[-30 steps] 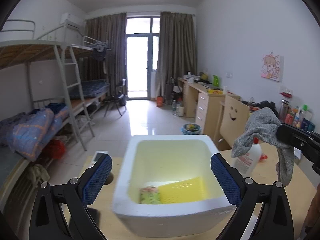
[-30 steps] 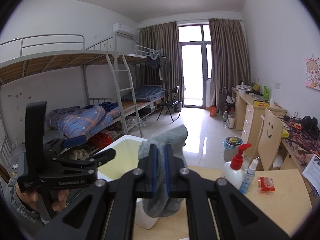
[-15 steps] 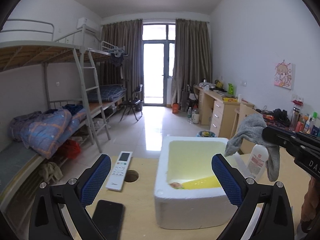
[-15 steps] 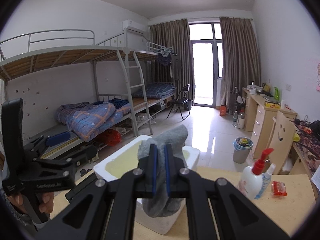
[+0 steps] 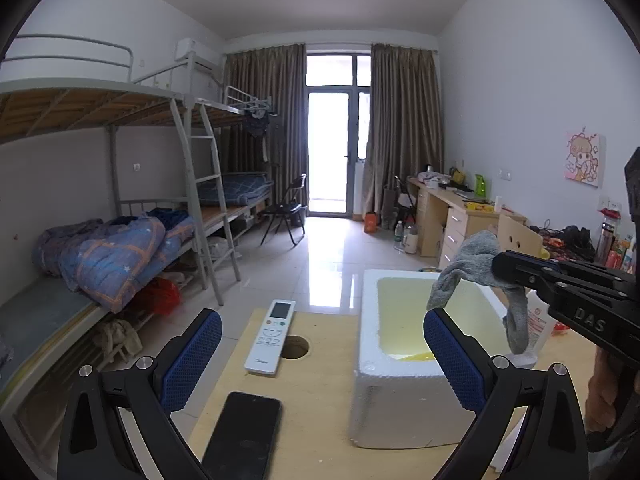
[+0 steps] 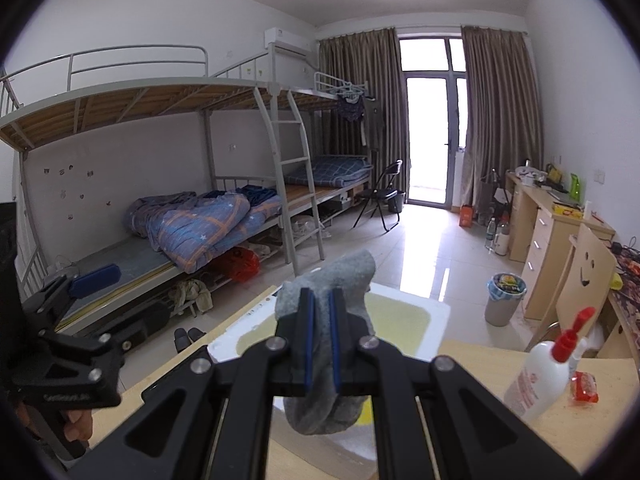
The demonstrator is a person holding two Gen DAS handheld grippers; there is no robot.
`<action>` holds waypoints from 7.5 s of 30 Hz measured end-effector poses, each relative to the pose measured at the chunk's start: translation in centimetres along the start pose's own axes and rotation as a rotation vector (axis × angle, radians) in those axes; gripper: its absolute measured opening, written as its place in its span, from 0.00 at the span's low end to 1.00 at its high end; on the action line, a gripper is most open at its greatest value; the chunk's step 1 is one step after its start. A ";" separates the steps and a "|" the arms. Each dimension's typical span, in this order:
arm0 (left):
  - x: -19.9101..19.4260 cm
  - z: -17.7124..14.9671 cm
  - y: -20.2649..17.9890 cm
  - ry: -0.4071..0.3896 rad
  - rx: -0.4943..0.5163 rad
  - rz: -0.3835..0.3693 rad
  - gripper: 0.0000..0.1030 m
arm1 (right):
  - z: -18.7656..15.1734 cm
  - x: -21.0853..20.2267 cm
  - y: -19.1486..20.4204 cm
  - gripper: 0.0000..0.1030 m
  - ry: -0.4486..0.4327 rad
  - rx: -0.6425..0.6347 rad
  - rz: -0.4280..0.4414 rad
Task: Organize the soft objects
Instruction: 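Lower the grey sock into the foam box and open the right gripper, then move both grippers back from the foam box toward the tissue and mask, then lower the left gripper onto the folded white tissue and close on it, then lift the white tissue with the left gripper while the right gripper grasps the blue mask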
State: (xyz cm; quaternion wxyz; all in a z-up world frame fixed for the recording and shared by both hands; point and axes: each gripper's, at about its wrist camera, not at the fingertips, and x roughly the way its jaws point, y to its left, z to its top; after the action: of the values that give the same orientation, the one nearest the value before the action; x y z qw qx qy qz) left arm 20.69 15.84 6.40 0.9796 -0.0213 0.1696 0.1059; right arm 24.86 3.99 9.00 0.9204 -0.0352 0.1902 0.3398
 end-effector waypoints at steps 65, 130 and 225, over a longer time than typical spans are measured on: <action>-12.8 -0.4 -3.9 -0.125 0.060 -0.067 0.99 | -1.8 -15.1 -0.1 1.00 -0.135 0.034 -0.196; -13.9 -14.3 -6.6 -0.173 0.074 -0.133 0.99 | -18.7 -19.6 -2.2 1.00 -0.082 0.118 -0.317; 4.9 -15.7 -18.7 0.516 0.300 -0.433 0.05 | -20.8 -12.3 -13.4 0.90 0.330 0.343 -0.273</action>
State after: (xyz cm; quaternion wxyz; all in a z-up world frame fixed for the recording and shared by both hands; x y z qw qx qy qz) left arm 24.07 -2.65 -9.96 0.8965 0.0610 0.4162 -0.1390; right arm 18.05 -17.82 -6.49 0.9067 0.0408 0.3859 0.1652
